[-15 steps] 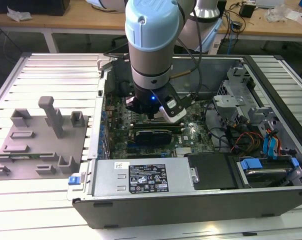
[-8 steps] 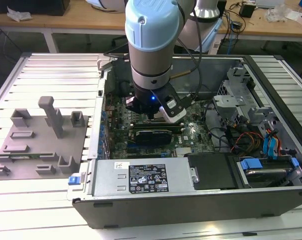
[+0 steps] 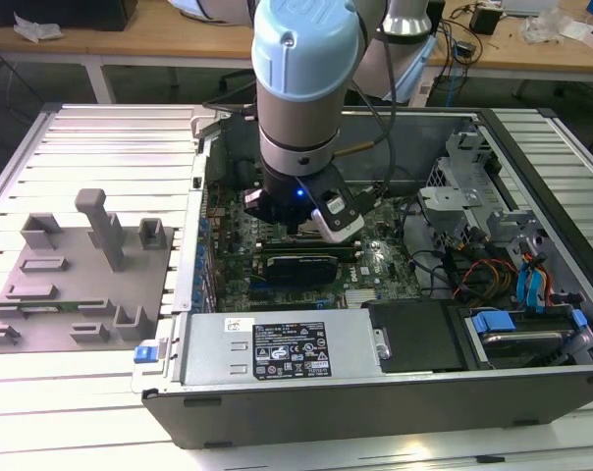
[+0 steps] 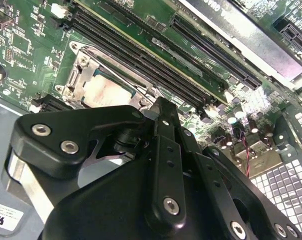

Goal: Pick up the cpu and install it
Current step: 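Install the second cpu locking lever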

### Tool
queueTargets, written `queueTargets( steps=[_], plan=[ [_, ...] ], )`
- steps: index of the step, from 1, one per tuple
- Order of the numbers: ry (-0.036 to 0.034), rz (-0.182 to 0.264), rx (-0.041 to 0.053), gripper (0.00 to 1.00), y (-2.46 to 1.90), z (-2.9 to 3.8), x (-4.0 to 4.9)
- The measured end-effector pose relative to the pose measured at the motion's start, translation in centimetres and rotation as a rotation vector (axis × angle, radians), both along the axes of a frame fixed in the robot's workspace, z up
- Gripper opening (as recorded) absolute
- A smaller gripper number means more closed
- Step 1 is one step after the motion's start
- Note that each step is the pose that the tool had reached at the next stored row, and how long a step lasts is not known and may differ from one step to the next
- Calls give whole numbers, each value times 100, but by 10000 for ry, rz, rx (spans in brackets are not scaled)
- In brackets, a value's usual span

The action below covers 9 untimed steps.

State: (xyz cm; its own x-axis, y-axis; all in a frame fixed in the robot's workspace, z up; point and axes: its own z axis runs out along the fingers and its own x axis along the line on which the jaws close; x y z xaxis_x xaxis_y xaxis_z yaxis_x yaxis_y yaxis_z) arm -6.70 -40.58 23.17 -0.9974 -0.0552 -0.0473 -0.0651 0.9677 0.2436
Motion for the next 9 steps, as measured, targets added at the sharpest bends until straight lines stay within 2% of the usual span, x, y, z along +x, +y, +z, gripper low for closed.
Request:
queueTargets(
  steps=[2, 7, 9],
  plan=[
    [22, -28, -1, 11, 0, -25, 31],
    [22, -307, -2, 11, 0, -129, 10],
    [22, -426, -1, 11, 0, -149, 5]
  ],
)
